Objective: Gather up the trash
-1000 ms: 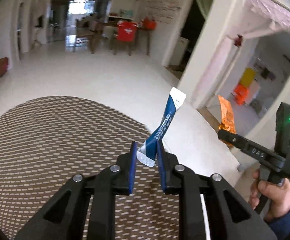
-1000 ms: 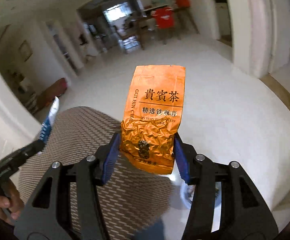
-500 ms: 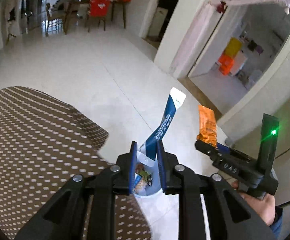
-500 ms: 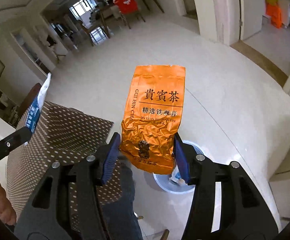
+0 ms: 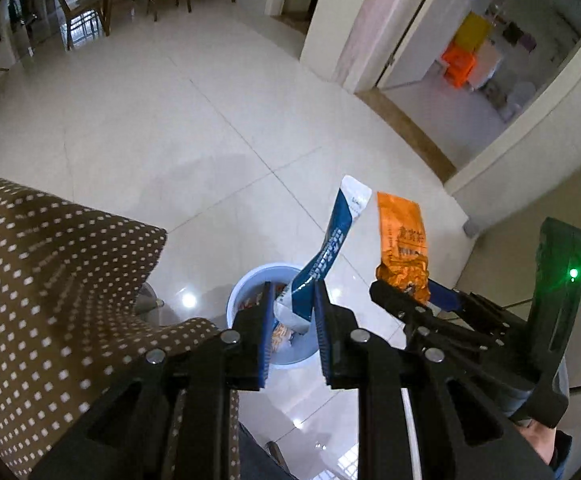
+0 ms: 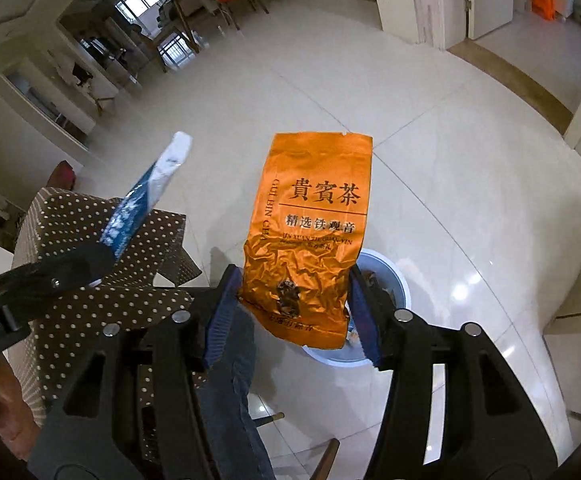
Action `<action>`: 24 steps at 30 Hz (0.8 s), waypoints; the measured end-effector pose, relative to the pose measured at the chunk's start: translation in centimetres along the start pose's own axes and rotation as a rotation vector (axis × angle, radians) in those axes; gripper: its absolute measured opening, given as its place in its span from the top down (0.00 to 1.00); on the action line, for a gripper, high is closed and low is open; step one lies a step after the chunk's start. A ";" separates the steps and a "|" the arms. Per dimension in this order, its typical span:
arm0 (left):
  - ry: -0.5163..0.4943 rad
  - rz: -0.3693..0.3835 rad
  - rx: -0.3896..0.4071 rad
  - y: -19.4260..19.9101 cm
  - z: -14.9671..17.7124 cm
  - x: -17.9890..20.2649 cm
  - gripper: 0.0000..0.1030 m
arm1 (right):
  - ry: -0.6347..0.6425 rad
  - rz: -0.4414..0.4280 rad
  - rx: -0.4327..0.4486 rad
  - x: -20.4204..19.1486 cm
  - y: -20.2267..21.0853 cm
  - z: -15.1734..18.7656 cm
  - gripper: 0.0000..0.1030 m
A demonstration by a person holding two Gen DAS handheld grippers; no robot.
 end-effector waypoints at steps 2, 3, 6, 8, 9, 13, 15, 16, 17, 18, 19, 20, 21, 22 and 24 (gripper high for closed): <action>-0.004 0.009 -0.041 -1.4 -0.3 -0.1 0.77 | 0.012 0.027 -0.026 0.0 -1.2 0.2 0.27; -0.011 0.020 -0.077 -2.2 -0.4 -0.2 0.72 | 0.015 0.047 -0.036 0.2 -1.8 0.3 0.13; 0.024 0.012 -0.118 -3.9 -0.4 -0.9 0.26 | -0.029 0.062 -0.054 1.9 -2.4 1.0 0.10; 0.045 0.012 -0.119 -4.1 -0.3 -1.7 0.25 | -0.056 0.066 -0.045 2.5 -1.9 1.3 0.10; 0.043 0.009 -0.117 -4.1 -0.2 -2.0 0.24 | -0.063 0.062 -0.039 2.7 -1.6 1.4 0.08; 0.030 -0.016 -0.098 -2.7 1.0 -3.4 0.19 | -0.077 0.066 -0.031 2.7 -1.1 1.5 0.08; 0.036 -0.013 -0.093 -2.2 1.2 -3.7 0.19 | -0.090 0.072 -0.024 2.8 -0.7 1.3 0.08; 0.039 -0.015 -0.085 -1.8 1.3 -3.9 0.19 | -0.097 0.071 -0.018 2.9 -0.4 1.2 0.08; 0.038 -0.016 -0.077 -1.5 1.4 -3.8 0.18 | -0.099 0.072 -0.013 3.1 -0.2 1.1 0.07; 0.034 -0.018 -0.068 -1.1 1.5 -3.8 0.18 | -0.098 0.078 -0.007 3.0 0.1 1.0 0.06; 0.027 -0.020 -0.052 -0.5 1.6 -3.8 0.17 | -0.094 0.082 -0.005 2.9 0.3 0.7 0.06; 0.022 -0.024 -0.040 0.1 1.7 -3.7 0.16 | -0.088 0.087 -0.001 2.6 0.7 0.5 0.06; 0.018 -0.028 -0.027 0.7 1.7 -3.6 0.16 | -0.085 0.090 0.002 2.5 1.1 0.4 0.06; 0.015 -0.029 -0.012 1.3 1.7 -3.6 0.15 | -0.084 0.092 0.009 2.2 1.5 0.3 0.06; 0.009 -0.029 0.031 3.2 1.9 -3.6 0.15 | -0.082 0.093 0.027 1.6 2.3 0.1 0.06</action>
Point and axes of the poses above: each gripper's, at about its wrist camera, not at the fingertips, and y roughly against the way its jaws point, x to its right, z to its underside, the point moved 2 cm from there along -y, roughly the way its jaws point, and after that the axes turned 2 degrees about -z, right-handed, at the moved point
